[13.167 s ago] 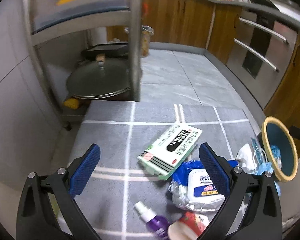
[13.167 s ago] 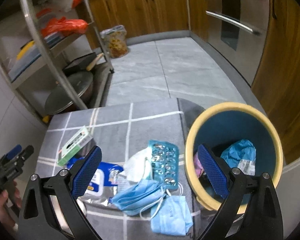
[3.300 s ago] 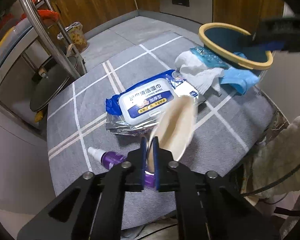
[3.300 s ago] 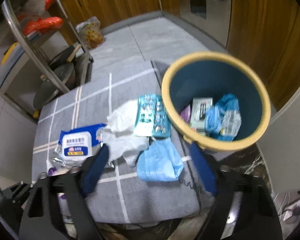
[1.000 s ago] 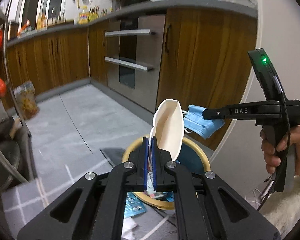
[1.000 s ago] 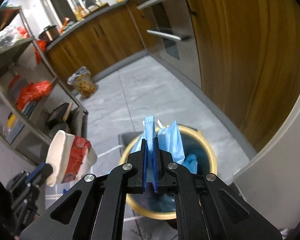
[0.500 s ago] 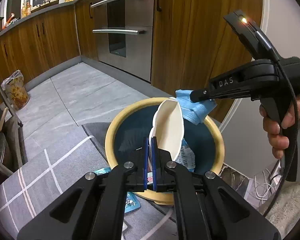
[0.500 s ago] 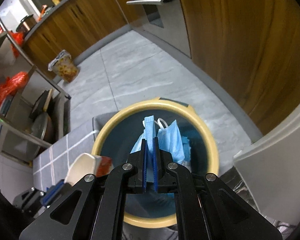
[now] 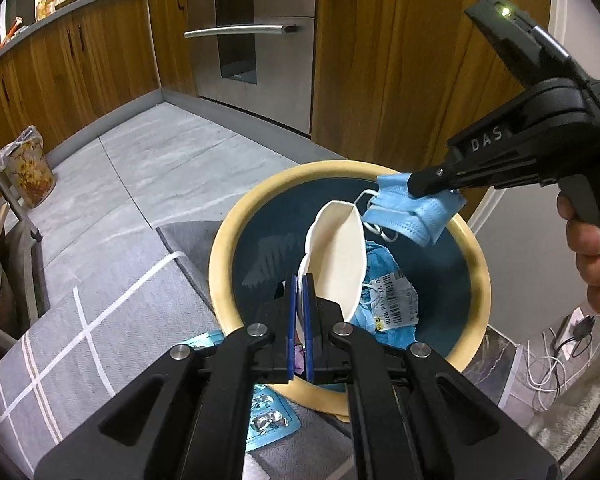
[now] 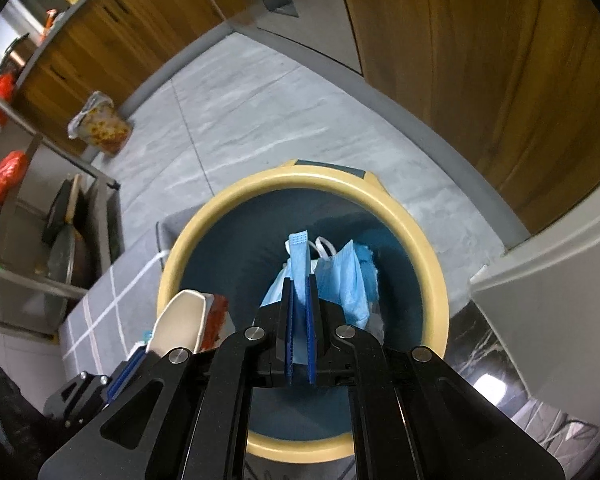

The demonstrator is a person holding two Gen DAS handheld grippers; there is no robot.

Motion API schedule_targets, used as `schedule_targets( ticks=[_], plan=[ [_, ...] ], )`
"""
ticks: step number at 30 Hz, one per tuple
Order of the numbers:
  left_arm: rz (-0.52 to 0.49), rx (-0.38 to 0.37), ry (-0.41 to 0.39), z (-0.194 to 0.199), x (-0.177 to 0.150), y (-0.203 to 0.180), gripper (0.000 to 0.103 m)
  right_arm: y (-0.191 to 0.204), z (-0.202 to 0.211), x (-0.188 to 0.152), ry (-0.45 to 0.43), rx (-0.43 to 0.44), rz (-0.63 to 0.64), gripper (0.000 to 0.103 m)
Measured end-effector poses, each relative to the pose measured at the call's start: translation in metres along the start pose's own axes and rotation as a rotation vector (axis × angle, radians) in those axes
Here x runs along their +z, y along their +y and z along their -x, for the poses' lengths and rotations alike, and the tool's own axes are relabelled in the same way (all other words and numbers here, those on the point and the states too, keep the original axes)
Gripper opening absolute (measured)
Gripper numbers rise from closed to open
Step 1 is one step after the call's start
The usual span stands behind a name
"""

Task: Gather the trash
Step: 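Open both tools to drop the bowl and mask into the bin, then move both tools back over the wet-wipes pack and spray bottle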

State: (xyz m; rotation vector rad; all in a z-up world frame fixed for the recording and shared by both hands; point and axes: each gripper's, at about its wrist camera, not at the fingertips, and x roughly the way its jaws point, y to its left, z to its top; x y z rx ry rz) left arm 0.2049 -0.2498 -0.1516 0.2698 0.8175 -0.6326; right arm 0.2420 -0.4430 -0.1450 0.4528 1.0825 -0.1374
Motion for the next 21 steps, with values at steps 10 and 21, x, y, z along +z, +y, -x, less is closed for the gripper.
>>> schedule_targets(
  ticks=[10,21],
  plan=[
    [0.017,-0.006,-0.015,0.002,-0.002,0.002,0.004,0.000,0.008,0.003,-0.046,0.005,0.007,0.018],
    [0.069,0.015,-0.073,0.032,-0.006,0.010,0.060,0.010,0.036,0.005,-0.151,0.024,0.034,0.080]
  ],
)
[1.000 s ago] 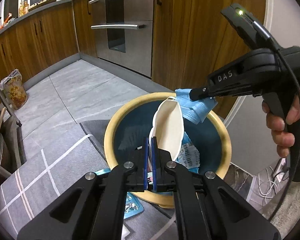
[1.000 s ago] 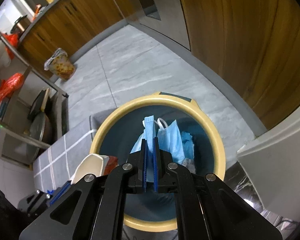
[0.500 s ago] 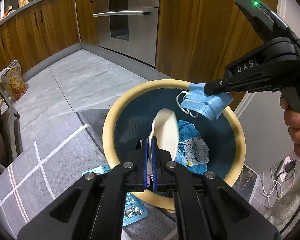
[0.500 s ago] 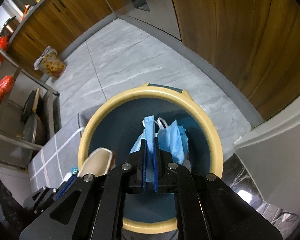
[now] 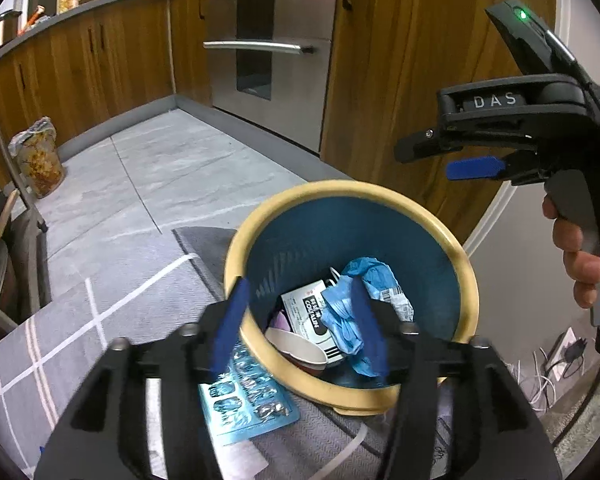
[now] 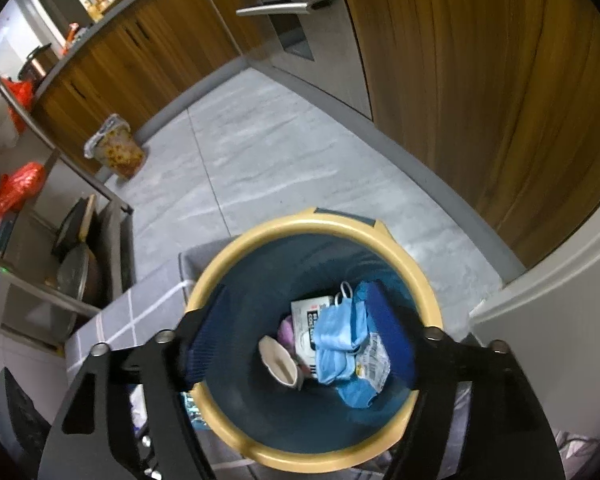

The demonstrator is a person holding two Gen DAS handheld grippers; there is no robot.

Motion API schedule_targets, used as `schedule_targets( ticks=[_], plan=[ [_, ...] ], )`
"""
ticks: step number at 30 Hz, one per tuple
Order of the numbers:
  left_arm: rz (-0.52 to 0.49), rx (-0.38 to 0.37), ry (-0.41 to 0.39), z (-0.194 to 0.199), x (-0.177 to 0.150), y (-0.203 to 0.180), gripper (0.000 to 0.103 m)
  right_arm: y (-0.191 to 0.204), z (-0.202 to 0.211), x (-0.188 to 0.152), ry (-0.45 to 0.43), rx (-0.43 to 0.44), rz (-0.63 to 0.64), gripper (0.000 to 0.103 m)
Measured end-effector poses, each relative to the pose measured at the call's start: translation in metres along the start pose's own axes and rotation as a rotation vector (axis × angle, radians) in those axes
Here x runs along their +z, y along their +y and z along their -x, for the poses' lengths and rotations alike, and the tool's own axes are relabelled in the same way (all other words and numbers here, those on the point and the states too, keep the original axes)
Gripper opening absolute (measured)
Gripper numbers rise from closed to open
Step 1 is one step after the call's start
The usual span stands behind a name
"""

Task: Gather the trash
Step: 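Move both tools back over the wet-wipes pack and spray bottle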

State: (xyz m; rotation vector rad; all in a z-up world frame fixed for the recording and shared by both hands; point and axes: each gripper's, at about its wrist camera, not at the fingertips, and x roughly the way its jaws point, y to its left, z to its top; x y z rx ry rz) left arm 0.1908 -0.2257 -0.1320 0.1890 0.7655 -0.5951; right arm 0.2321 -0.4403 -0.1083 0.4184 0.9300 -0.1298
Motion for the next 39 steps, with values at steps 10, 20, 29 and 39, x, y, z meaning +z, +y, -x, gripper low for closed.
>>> schedule_targets(
  ticks=[10,20,29,39],
  plan=[
    [0.058,0.067,-0.072,0.054,-0.004,0.013,0.097,0.022,0.031,-0.008,-0.122,-0.008,0.037,0.093],
    [0.081,0.168,-0.107,0.109,-0.022,0.033,0.097,0.077,0.055,-0.033,-0.152,0.081,0.137,0.095],
    [0.159,0.280,-0.117,0.162,-0.051,0.073,0.097,0.137,0.061,-0.064,-0.128,0.139,0.291,0.095],
    [0.246,0.411,-0.053,0.208,-0.111,0.120,0.097,0.188,0.053,-0.089,-0.062,0.202,0.304,0.095]
  ],
)
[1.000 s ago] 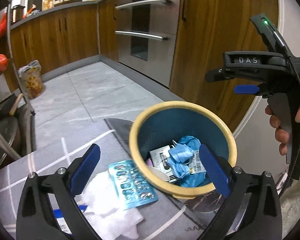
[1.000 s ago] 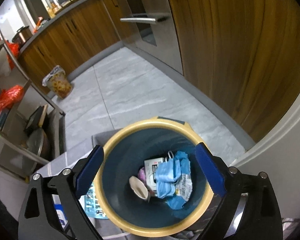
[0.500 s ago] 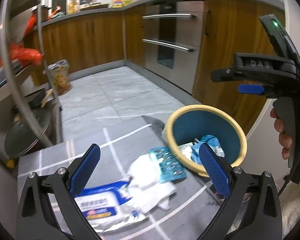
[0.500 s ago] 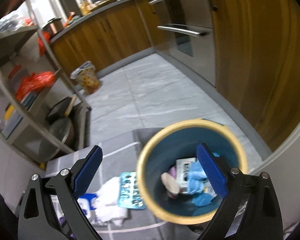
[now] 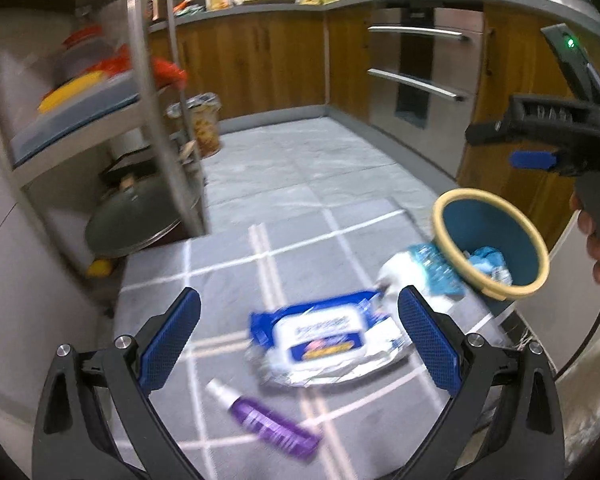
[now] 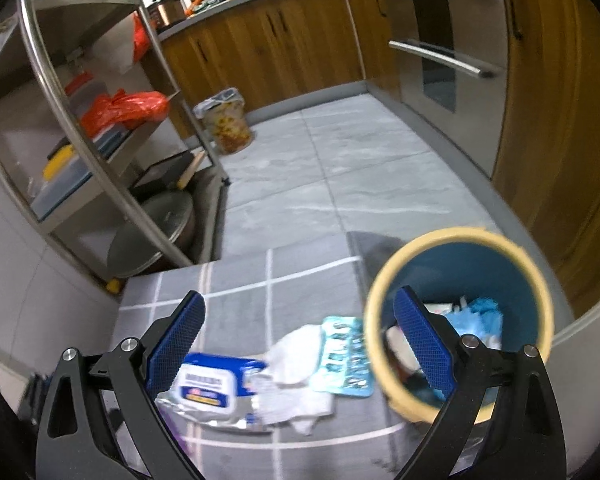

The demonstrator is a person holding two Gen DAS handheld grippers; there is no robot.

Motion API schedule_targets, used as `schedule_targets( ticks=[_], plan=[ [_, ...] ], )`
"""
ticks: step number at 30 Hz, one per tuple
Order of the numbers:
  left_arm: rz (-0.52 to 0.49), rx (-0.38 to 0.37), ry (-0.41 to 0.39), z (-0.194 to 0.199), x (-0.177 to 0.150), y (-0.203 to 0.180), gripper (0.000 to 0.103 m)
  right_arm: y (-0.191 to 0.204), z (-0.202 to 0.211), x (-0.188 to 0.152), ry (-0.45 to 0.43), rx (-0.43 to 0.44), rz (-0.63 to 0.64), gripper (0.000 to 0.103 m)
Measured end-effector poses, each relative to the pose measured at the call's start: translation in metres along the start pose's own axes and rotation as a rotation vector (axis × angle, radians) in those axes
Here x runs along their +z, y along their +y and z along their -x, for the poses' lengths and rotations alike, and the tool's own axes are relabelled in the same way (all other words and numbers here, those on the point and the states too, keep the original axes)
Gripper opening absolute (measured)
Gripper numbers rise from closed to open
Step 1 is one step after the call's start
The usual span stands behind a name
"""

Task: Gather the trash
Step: 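Move both tools back over the wet-wipes pack and spray bottle, then grasp the purple spray bottle with the left tool and lift it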

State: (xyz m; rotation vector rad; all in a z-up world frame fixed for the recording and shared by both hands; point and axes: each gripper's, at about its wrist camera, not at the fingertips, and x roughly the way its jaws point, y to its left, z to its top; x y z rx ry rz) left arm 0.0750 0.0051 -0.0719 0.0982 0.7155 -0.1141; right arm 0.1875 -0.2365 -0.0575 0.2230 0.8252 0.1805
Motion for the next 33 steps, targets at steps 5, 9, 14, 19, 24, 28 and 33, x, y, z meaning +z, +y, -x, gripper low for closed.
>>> schedule_targets(
  ticks=[5,9,14,19,24,28,33],
  plan=[
    [0.016,0.055,0.070,-0.006,-0.024,0.019,0.097,0.022,-0.012,-0.005,0.045,0.019,-0.032,0.095],
    [-0.001,0.114,0.118,-0.013,-0.041,0.029,0.097,0.039,-0.017,-0.013,0.067,0.021,-0.014,0.095],
    [0.083,0.155,0.200,-0.033,-0.057,0.042,0.097,0.049,-0.022,-0.019,0.085,-0.003,0.040,0.095],
    [0.120,0.167,0.302,-0.057,-0.075,0.039,0.097,0.042,-0.031,-0.019,0.106,-0.029,0.034,0.095],
    [0.095,0.194,0.379,-0.076,-0.085,0.032,0.090,0.026,-0.044,-0.018,0.138,-0.083,0.028,0.095],
    [0.151,0.183,0.422,-0.085,-0.088,0.038,0.088,0.011,-0.057,-0.020,0.185,-0.106,0.013,0.092],
    [0.215,0.123,0.464,-0.097,-0.090,0.045,0.060,-0.005,-0.081,-0.026,0.290,-0.095,-0.031,0.065]
  ],
)
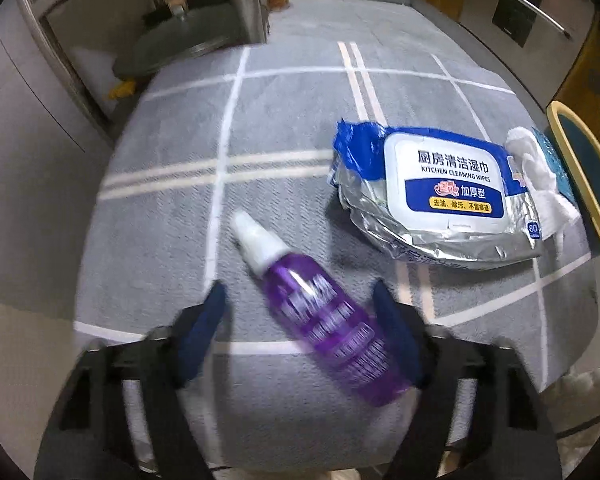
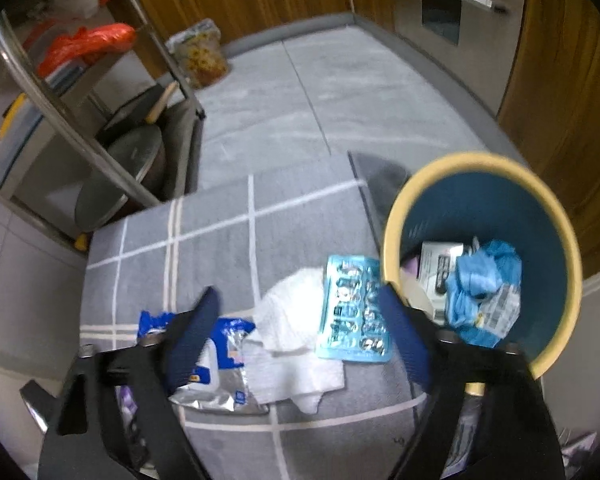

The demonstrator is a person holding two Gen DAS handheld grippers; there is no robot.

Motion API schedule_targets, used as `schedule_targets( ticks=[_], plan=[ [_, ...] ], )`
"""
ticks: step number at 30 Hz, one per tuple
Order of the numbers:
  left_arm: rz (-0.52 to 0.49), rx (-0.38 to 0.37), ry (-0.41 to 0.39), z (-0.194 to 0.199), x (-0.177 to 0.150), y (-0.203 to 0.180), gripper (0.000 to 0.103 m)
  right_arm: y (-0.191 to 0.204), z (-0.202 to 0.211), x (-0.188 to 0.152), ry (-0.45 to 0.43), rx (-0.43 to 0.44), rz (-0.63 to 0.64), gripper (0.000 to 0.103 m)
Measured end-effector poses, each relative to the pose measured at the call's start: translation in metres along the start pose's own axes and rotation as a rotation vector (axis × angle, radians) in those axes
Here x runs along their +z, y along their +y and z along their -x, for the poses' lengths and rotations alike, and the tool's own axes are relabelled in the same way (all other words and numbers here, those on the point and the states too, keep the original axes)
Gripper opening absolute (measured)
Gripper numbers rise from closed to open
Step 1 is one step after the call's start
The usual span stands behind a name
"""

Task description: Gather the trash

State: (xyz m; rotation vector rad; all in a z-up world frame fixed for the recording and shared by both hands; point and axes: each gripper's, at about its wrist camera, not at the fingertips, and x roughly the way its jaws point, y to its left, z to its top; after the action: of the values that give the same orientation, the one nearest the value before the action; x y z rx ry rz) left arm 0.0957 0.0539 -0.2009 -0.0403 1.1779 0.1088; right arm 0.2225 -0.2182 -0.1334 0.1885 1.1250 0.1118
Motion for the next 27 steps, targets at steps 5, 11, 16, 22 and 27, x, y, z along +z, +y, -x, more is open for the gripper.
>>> schedule_targets(
  ticks=[5,11,16,22,27],
  plan=[
    [-0.007,-0.006,0.016,-0.008,0.003,-0.002,0.047,-0.004,-0.015,0.001,0.062,0.009,-0.013,0.056],
    [0.032,-0.021,-0.014,-0.006,0.012,0.010,0.033,-0.008,-0.028,0.005,0.093,-0.010,-0.003,0.052],
    [0.048,0.008,-0.112,0.018,0.026,0.019,0.033,-0.014,-0.040,0.008,0.133,0.003,-0.021,0.052],
    [0.048,-0.007,-0.241,0.050,0.048,0.025,0.032,-0.016,-0.054,0.007,0.165,-0.017,-0.017,0.052],
    [0.044,-0.042,-0.285,0.057,0.059,0.018,0.032,-0.018,-0.066,0.004,0.189,-0.056,0.002,0.052]
  ],
)
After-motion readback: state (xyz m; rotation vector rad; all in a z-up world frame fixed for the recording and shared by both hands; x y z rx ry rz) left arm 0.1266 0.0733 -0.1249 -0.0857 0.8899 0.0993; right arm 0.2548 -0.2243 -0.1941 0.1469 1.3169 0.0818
